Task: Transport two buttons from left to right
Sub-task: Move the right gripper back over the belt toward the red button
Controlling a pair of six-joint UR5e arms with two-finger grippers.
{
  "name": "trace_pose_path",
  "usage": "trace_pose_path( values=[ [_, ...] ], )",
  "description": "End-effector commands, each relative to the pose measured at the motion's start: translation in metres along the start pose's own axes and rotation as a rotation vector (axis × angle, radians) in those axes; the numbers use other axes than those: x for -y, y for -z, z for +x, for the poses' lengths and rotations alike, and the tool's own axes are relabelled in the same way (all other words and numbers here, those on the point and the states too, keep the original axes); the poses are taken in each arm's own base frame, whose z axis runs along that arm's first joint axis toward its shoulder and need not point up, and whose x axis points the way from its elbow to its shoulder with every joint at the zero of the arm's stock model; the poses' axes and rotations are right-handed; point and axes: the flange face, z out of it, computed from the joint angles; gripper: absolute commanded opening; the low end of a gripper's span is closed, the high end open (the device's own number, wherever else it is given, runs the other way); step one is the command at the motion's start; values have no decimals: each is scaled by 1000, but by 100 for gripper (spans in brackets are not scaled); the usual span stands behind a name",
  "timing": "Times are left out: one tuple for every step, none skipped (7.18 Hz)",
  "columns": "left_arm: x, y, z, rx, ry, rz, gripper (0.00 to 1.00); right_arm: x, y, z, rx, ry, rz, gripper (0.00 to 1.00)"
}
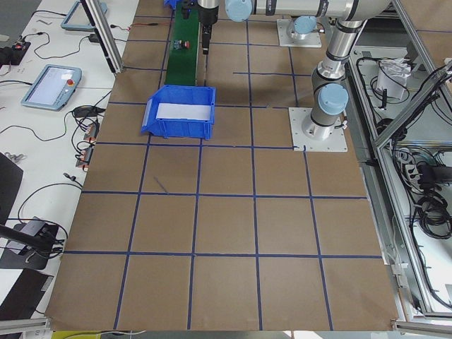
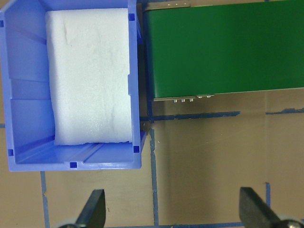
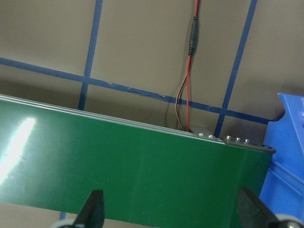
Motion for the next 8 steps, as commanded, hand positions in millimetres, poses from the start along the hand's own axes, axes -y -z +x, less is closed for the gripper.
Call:
trace_pose_path(
  values=[
    [0,0,0,0,1,0,100,6,-6,-50,3,5,-11,100],
    [0,0,0,0,1,0,100,11,-25,-66,12,-8,-29,100],
    [0,0,0,0,1,0,100,10,-19,-73,15,-5,-17,100],
    [0,0,0,0,1,0,100,12,-27,-79,21,-42,-33,100],
    [0,0,0,0,1,0,100,11,-29,-84,24,-72,-35,100],
    [0,0,0,0,1,0,100,13,-48,-109,12,-178,-66,100],
    [0,0,0,0,1,0,100,12,-63,-135,13,-170,-88,100],
    [0,0,0,0,1,0,100,16,-67,-148,10,-158,-37,100]
  ],
)
